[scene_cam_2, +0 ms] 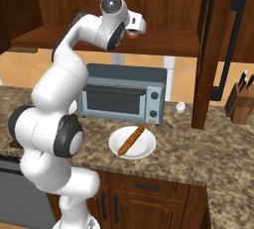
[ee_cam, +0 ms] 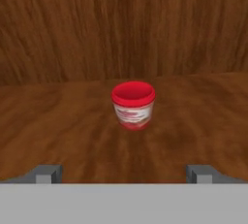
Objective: From the different types of pastries on the counter, select a croissant and place it on the cutting board. Then retrieve a jar of jam from the cabinet and place it alongside the croissant on the cutting board.
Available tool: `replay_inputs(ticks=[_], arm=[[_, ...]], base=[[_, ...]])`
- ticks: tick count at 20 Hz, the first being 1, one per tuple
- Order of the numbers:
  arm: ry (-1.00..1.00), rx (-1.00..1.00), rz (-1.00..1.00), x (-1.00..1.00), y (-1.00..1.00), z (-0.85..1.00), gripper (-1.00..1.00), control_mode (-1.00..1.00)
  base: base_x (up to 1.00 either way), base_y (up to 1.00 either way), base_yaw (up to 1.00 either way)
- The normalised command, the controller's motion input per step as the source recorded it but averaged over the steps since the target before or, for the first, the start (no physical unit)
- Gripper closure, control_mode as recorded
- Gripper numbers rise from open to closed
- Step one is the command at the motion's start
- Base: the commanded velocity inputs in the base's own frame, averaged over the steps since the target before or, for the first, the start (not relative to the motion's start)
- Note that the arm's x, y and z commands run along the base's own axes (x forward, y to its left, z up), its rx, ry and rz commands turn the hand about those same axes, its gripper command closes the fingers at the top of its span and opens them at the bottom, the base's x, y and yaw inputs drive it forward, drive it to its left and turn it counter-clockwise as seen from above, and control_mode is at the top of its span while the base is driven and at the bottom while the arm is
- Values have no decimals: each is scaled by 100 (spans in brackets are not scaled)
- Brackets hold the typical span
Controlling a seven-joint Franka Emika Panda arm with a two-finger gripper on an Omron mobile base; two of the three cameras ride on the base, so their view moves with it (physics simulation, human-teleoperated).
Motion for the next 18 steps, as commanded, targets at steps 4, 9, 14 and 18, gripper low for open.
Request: replay_inputs(ticks=[4,9,14,18], arm=[[0,0,0,30,-11,-13,-100,-100],[0,0,0,23,-15,-1,-100,-100],[0,-1,0,24,-7,-6,-100,-100],[0,-4,0,39,0,-16,-100,-100]], base=[[0,0,0],[0,0,0],[0,0,0],[0,0,0]])
